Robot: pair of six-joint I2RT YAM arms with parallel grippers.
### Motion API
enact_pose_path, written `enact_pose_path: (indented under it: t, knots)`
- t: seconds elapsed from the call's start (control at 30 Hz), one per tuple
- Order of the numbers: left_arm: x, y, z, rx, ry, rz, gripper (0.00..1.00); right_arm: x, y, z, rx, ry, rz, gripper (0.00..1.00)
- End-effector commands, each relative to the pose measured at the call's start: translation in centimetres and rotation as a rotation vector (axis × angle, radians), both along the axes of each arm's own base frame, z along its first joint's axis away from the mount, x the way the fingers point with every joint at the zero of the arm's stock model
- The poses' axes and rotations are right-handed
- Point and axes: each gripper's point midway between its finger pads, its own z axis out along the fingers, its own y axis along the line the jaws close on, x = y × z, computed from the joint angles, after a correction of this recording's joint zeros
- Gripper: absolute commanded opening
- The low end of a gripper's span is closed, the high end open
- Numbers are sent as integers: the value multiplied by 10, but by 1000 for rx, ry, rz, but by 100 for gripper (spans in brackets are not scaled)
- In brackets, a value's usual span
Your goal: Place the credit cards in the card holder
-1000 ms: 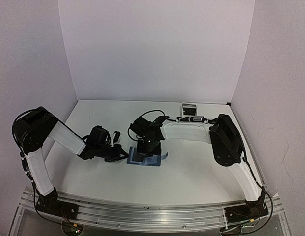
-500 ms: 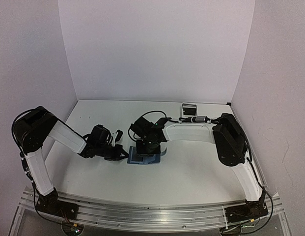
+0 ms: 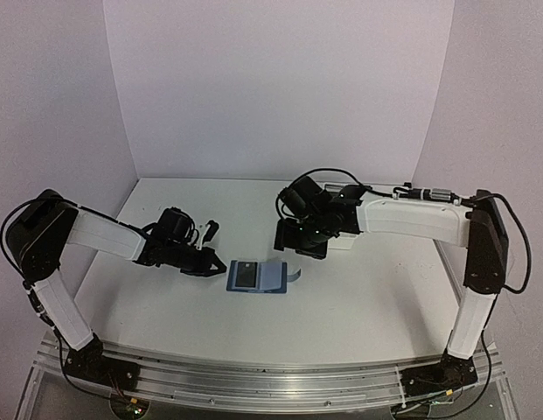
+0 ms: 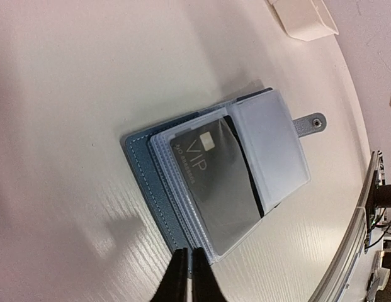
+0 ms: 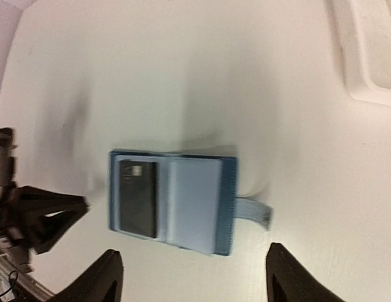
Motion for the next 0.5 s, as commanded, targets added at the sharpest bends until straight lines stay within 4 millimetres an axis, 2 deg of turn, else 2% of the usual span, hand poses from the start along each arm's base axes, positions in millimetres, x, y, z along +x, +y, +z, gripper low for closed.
enact_pose_path:
  t: [0.0,0.1,0.17,0.23,0.27,0.33,0.47]
  knots:
    - [4,3,23,-7,-59,-28,17,1,-25,-39,-81,74,-61,82]
    - [1,5,24,-17,-51,-22,33,8,-21,-60,-120,96,-7,83]
    - [0,8,23,-31,-25,0,44,12,-21,-78,-135,119,17,75]
    - [-1,12,22,-56,11,27,52,12,-19,-95,-104,152,32,62]
    - [-2,11,22,-80,29,33,55,14,-13,-98,-64,156,44,56]
    - [-5,7,23,-121,52,26,61,14,-7,-102,-26,163,51,52]
    - [-6,3,14,-142,111,48,69,15,-7,-103,-24,163,41,38]
